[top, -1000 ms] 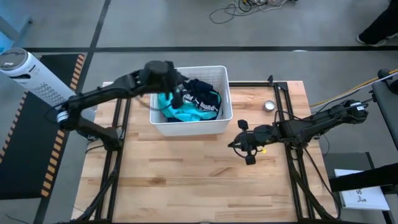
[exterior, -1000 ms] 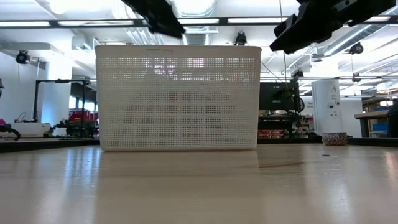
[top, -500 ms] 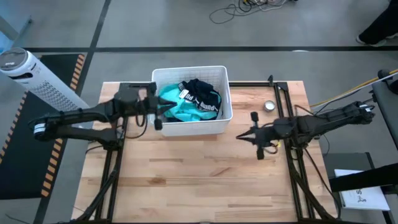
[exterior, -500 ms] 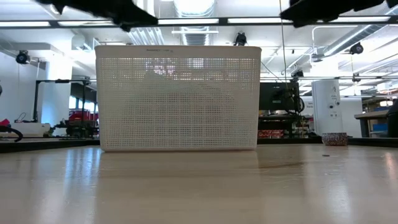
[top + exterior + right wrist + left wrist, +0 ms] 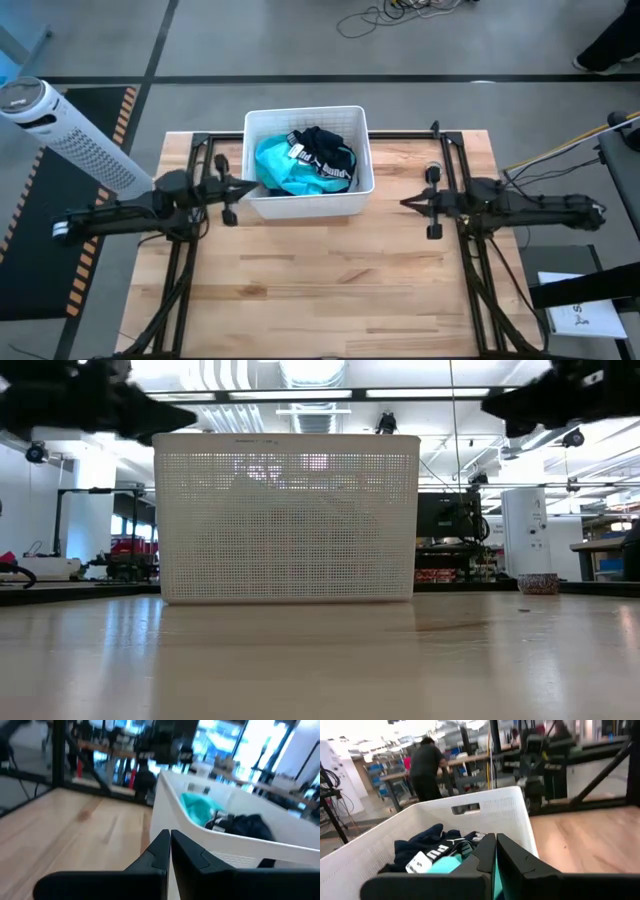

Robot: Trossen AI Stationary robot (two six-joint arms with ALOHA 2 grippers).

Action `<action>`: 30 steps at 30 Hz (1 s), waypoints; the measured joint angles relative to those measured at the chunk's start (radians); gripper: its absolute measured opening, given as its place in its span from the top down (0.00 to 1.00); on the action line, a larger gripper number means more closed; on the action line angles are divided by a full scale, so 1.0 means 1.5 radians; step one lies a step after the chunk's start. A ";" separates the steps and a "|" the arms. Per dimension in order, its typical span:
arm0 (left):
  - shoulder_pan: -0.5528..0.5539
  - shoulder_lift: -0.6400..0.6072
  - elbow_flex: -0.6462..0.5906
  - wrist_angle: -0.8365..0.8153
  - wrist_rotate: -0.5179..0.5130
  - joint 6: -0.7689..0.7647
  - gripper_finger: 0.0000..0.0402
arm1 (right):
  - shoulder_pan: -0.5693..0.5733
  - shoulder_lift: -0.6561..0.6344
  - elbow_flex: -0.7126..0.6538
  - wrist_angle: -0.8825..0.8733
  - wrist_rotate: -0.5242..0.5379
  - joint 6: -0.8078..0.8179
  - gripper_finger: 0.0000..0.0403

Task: Sort clothes
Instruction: Adjust the white bin

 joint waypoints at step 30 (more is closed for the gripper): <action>-0.053 -0.276 -0.184 0.007 -0.036 -0.069 1.00 | -0.031 -0.242 -0.177 0.061 -0.041 0.045 1.00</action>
